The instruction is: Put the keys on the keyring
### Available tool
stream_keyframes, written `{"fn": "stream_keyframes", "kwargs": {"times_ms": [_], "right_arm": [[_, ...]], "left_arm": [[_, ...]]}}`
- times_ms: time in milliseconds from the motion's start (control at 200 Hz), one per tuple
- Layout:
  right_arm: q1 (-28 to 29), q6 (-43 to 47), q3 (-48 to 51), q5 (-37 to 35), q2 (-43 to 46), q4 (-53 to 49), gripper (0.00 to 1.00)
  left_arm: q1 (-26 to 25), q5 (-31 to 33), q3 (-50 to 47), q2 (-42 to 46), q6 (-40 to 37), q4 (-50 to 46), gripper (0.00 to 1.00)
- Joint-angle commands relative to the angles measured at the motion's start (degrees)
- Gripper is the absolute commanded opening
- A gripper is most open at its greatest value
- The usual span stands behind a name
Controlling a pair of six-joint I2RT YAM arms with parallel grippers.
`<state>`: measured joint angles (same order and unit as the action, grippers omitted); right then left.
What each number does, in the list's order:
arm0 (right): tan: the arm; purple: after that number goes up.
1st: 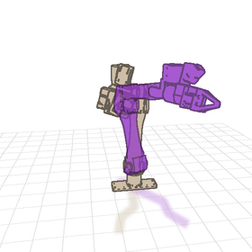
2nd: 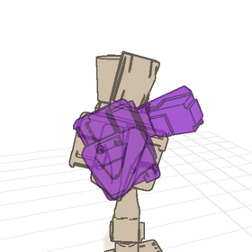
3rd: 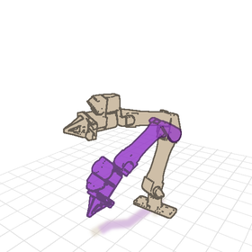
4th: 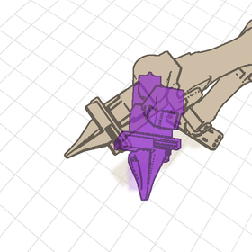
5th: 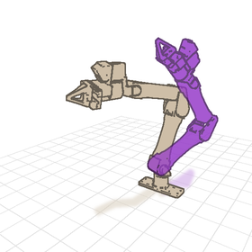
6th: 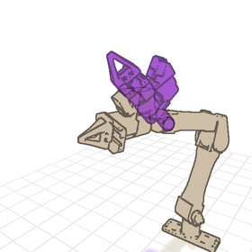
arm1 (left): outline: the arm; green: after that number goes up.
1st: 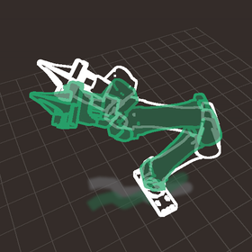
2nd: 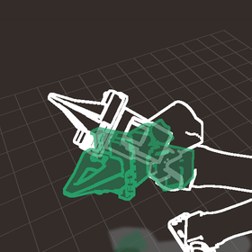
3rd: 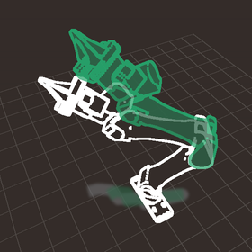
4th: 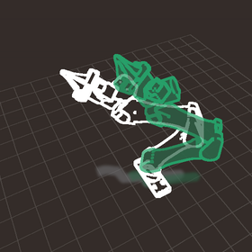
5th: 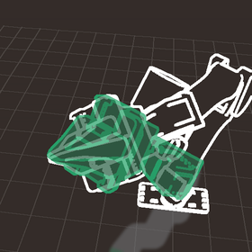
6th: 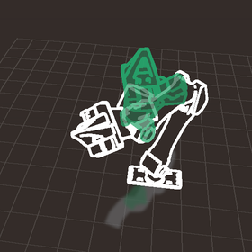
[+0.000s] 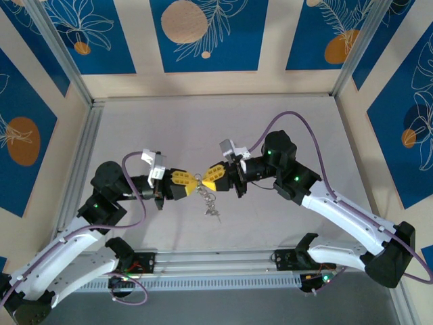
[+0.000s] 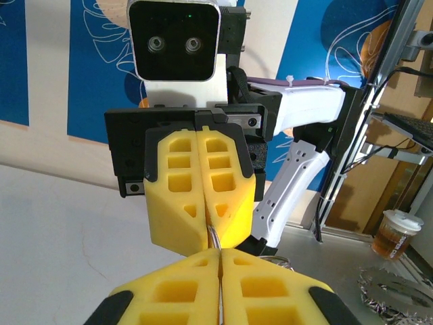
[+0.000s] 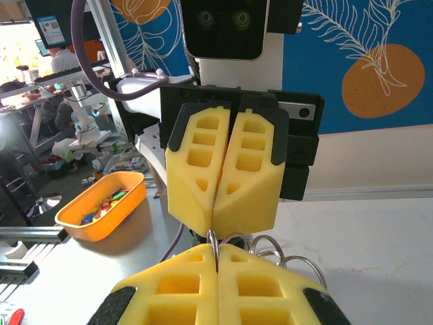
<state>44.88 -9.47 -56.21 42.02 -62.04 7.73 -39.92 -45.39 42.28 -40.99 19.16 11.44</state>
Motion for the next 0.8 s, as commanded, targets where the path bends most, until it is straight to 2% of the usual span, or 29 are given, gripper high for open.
{"fn": "stream_keyframes", "kwargs": {"times_ms": [0,165,370,795], "right_arm": [[-0.3,-0.5,-0.8,-2.8,-0.4,1.2,0.0],[-0.3,-0.4,-1.0,-4.0,-0.7,0.5,0.0],[-0.4,-0.3,-0.7,-4.6,-0.4,0.3,0.0],[-0.4,-0.6,-1.1,-5.0,-0.4,0.3,0.0]], "left_arm": [[-0.7,-2.9,-0.6,0.0,0.4,2.4,0.08],[-0.8,-2.7,-0.1,0.0,-0.3,1.7,0.07],[-0.8,-2.3,0.9,0.6,-1.6,-1.1,0.14],[-0.8,-0.9,1.8,0.5,-3.4,-3.7,0.17]]}}
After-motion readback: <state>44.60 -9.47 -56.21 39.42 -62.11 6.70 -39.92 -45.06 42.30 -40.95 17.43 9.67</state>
